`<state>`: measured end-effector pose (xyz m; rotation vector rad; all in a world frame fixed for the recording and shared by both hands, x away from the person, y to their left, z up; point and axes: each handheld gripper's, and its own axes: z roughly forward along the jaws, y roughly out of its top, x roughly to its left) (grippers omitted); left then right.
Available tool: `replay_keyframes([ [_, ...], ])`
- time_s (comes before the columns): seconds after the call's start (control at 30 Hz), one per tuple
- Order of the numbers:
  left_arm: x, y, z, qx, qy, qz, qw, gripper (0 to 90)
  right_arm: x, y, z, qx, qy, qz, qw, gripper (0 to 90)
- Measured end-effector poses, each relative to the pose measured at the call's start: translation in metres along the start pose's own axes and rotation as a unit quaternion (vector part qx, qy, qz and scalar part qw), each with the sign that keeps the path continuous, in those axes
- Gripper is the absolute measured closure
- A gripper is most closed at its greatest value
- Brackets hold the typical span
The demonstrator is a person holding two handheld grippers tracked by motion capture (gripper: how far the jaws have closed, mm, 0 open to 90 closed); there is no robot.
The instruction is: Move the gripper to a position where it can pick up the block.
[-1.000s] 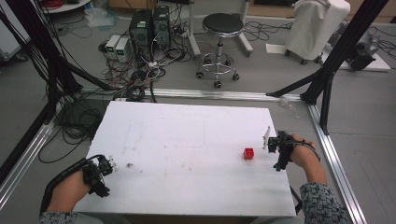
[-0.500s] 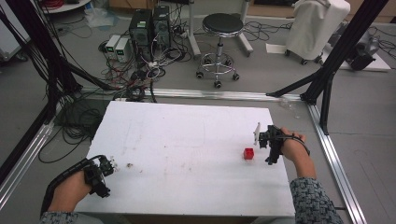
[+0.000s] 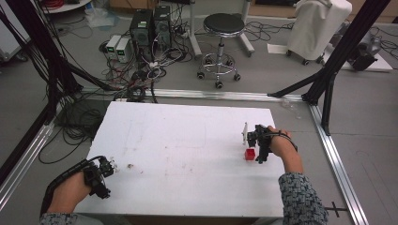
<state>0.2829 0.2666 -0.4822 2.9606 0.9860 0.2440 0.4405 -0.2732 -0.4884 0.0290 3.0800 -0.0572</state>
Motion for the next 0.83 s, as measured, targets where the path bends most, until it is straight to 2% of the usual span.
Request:
replay_keyframes([
  [0.1,0.0,-0.001,-0.001,-0.001,0.0,0.0,1.0,22.5,-0.002,0.003,0.004,0.004,0.001,0.001,1.0,1.1],
  [0.13,0.0,-0.001,0.0,-0.004,0.001,-0.006,1.0,22.5,-0.003,0.003,0.006,0.0,0.004,0.003,1.0,1.1],
  [0.17,0.001,-0.001,-0.001,-0.001,-0.002,-0.001,1.0,22.5,-0.002,0.004,0.007,0.002,0.008,0.008,0.9999,1.1],
  [0.33,0.0,-0.001,-0.001,-0.002,0.0,-0.001,1.0,22.5,-0.002,0.01,0.017,0.007,0.015,0.0,0.9999,1.1],
  [0.47,0.0,-0.001,-0.001,-0.003,-0.001,-0.001,1.0,22.5,-0.003,0.015,0.024,0.012,0.021,-0.017,0.9996,1.1],
  [0.83,0.001,-0.001,-0.001,-0.002,0.0,0.001,1.0,22.5,-0.001,0.018,0.028,0.022,0.032,-0.008,0.9992,1.1],
])
